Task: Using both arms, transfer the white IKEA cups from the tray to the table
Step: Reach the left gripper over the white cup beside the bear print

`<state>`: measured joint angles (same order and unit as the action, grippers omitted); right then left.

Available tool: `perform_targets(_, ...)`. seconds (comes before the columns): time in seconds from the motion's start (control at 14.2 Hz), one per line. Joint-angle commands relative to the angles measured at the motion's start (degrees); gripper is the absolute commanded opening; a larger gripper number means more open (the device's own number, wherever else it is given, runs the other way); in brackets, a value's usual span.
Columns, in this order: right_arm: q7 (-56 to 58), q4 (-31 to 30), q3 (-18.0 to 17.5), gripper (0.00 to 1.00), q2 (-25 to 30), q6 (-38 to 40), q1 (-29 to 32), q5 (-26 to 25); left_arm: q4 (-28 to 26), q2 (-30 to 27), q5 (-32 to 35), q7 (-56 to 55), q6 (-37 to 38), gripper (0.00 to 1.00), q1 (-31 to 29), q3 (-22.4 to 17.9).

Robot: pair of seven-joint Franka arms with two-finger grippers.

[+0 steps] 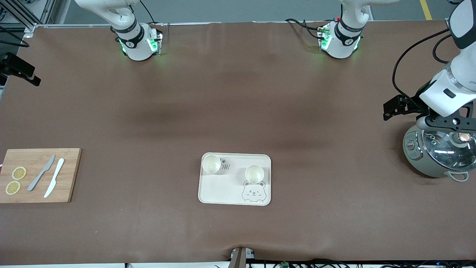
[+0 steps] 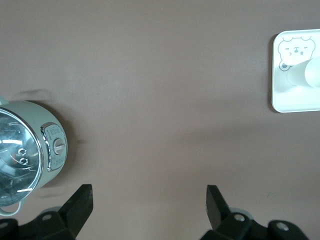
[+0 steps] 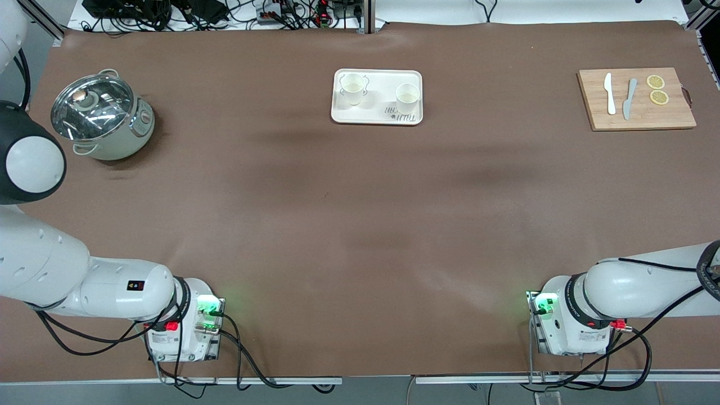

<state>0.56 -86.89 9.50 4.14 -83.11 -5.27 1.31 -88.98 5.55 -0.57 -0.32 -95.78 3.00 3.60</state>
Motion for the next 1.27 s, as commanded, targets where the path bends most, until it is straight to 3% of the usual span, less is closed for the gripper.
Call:
perform_targets(0.0, -0.83, 1.11, -0.01, 1.00, -0.53, 0.76, 0.34, 0.98, -0.14, -0.63, 0.92, -1.43, -0.28, 1.00, 0.08, 0.36)
perform_targets(0.28, -0.83, 1.11, -0.01, 1.00, -0.53, 0.76, 0.26, 0.98, -0.06, -0.63, 0.66, -1.43, -0.72, 1.00, 0.26, 0.62)
perform_targets(0.63, -0.74, 1.19, -0.01, 1.00, -0.88, 0.76, 0.43, 0.98, -0.15, 1.65, 0.39, -6.69, -4.15, 1.00, 0.52, 4.13)
perform_targets(0.99, -0.74, 1.19, -0.01, 1.00, -0.97, 0.84, 0.43, 0.98, 0.29, 7.71, -0.49, -15.57, -7.84, 1.00, 5.16, 5.98)
perform_targets(1.2, -0.57, 1.19, 0.08, 1.00, -1.23, 0.84, 0.43, 0.98, 7.40, 14.47, 1.35, -18.83, -7.58, 1.00, 8.85, 5.90)
